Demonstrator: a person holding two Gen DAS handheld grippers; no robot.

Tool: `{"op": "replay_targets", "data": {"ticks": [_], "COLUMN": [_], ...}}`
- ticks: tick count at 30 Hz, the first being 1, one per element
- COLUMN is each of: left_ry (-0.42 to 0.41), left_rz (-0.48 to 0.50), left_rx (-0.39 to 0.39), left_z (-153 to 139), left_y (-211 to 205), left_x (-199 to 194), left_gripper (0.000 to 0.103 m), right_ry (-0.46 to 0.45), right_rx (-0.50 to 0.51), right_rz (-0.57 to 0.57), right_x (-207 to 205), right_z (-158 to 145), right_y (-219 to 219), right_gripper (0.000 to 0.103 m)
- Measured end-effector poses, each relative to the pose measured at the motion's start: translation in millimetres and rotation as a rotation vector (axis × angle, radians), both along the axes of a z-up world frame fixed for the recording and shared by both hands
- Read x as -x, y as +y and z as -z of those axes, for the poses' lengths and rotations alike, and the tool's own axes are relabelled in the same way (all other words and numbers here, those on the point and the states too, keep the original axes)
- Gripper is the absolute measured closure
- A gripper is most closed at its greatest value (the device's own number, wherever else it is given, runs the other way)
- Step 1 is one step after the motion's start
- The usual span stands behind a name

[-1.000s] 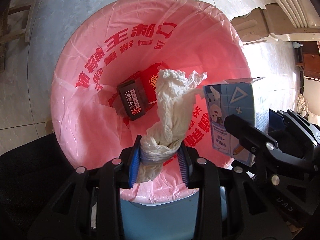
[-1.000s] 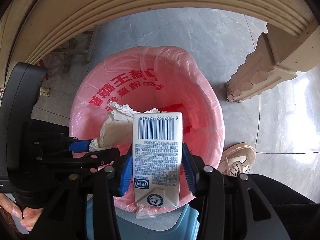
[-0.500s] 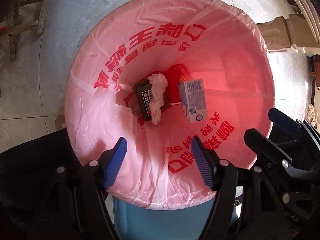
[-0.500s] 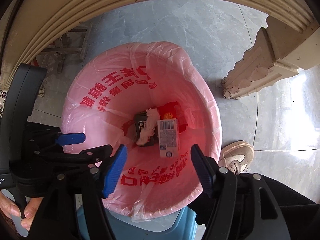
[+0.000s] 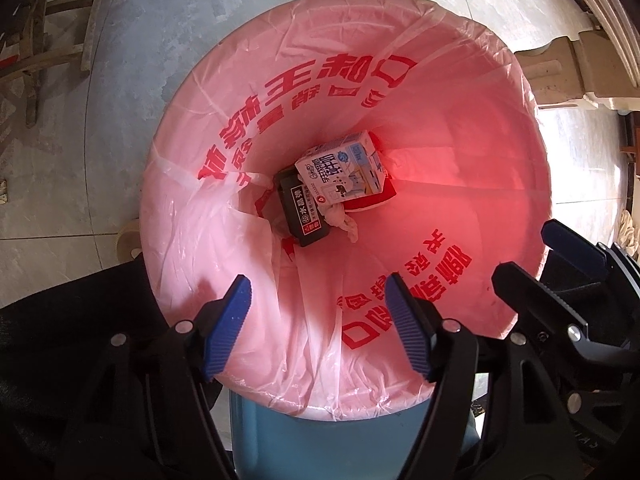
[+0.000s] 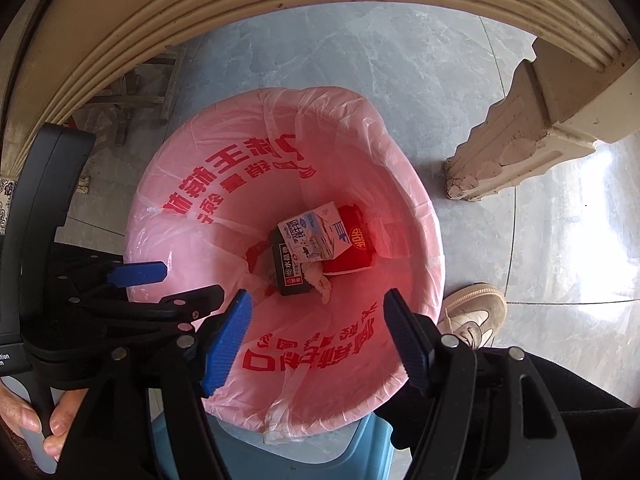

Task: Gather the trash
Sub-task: 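Raise both open tools from the bin back toward the table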

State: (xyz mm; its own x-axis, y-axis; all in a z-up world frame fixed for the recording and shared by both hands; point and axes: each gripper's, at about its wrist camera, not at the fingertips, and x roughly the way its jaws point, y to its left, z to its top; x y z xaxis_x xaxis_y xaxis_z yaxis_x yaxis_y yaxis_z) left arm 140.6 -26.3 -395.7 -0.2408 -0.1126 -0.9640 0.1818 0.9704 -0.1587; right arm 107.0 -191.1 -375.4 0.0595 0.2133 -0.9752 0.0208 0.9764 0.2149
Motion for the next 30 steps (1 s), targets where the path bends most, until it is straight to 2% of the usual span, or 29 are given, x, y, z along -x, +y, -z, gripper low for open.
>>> {"op": "replay_targets", "data": {"ticks": [15,18,23,27,30], "left_ry": [-0.076,-0.114,-0.201,-0.277,-0.37], "left_rz": [0.03,0.041,0.06,0.062,0.074], "left_rx": [0.002,-0.015,-0.021,-0.012,-0.038], "left_z": [-29.3,-46.9,-96.7,-156.7,-210.5], "left_y": [-0.2,2.1,9.9,25.7,38.1], "left_x": [16.1,24.1,39.2,44.1,37.6], "left_gripper": [0.035,0.034,0.033,0.029,0.025], "right_ry": [-0.069,-0.102,-0.147,-0.173,-0.224], "right_rx": [0.015,0.009,-0.038,-0.097,-0.084], "right_rz": [0.014,0.021,0.047,0.08,0.094], "right_x": [13.9,21.5,33.7,37.6,34.6], "right_z": [-29.6,-46.4,-84.2,-123.7,-161.5], "right_y": [-0.8,-0.6,-8.2,-24.0,-36.1], "right_gripper": [0.036,0.029,0.023,0.021,0.016]}}
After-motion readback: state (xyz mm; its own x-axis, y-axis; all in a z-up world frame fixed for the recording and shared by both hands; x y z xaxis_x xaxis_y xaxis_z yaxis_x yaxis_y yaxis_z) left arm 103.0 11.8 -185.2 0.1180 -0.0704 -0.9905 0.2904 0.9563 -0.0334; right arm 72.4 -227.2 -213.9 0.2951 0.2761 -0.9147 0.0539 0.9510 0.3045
